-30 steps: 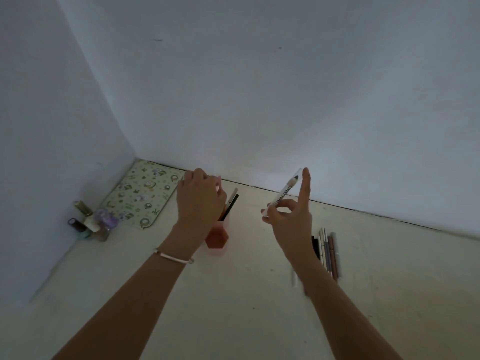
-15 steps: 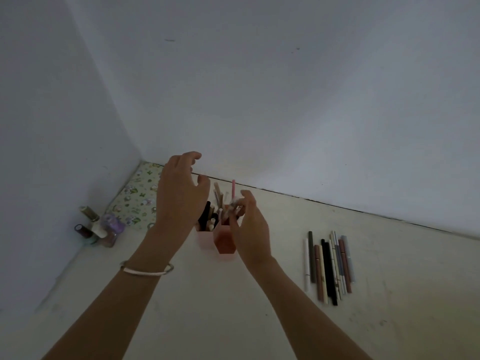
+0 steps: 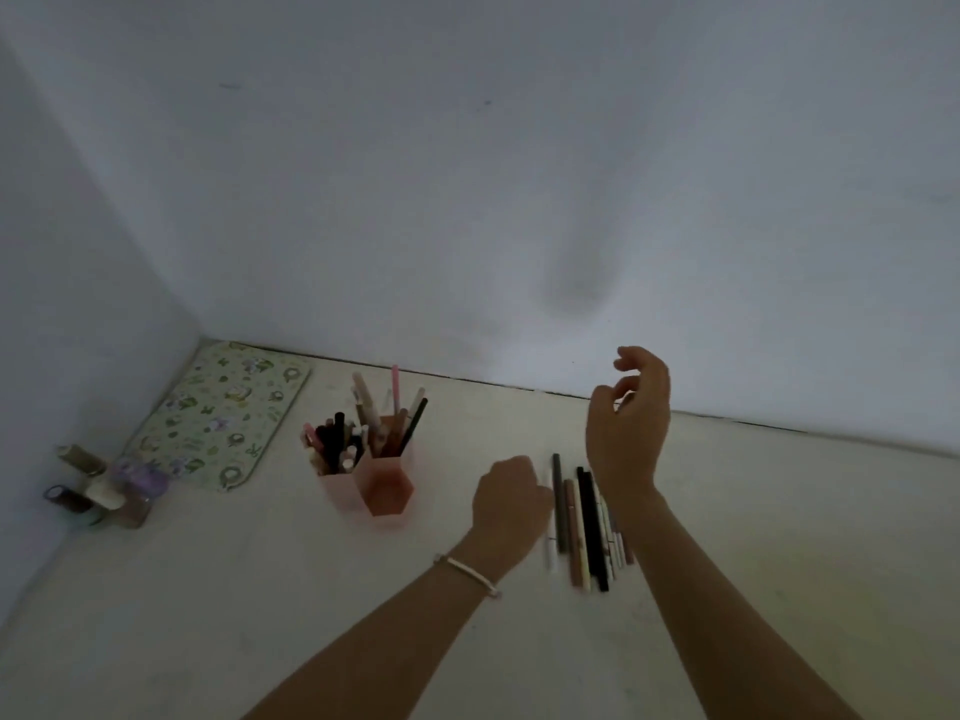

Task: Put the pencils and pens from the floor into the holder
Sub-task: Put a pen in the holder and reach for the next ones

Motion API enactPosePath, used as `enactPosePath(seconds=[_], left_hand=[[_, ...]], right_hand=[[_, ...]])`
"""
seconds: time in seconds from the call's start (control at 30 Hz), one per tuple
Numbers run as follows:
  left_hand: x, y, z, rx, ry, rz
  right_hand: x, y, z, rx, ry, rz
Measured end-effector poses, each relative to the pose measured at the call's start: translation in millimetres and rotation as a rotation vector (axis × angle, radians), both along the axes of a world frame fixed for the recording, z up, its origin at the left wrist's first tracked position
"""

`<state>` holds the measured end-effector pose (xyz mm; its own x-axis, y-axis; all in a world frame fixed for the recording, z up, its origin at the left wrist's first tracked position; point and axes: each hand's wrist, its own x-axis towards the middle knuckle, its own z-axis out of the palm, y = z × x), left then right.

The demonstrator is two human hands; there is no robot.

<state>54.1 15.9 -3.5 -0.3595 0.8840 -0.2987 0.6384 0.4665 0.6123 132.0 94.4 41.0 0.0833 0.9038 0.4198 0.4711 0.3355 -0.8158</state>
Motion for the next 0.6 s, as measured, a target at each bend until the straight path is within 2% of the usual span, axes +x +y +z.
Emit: enactPosePath(seconds=[0.13,0.3,0.43,0.5,0.6], left_hand=[[23,7,-38,-0.177,-0.018,0.025],[38,18,-51,-0.212,0.120,0.036],[37,23,-51,-0.225,0.179,0.022],[24,24,-39,-0.179,0.130,0.057],[-3,21,-7,0.041,0.074,0.129]], right_hand=[[48,3,-12,0.003,-0.107,0.002],[80,4,-35,-0.064,-0.170,-0.029],[70,8,-44,-0.177,-0.196,0.061],[58,17,-52,-0.282,-0.290,0.130],[36,28,-70,-0.437,-0.521,0.216]])
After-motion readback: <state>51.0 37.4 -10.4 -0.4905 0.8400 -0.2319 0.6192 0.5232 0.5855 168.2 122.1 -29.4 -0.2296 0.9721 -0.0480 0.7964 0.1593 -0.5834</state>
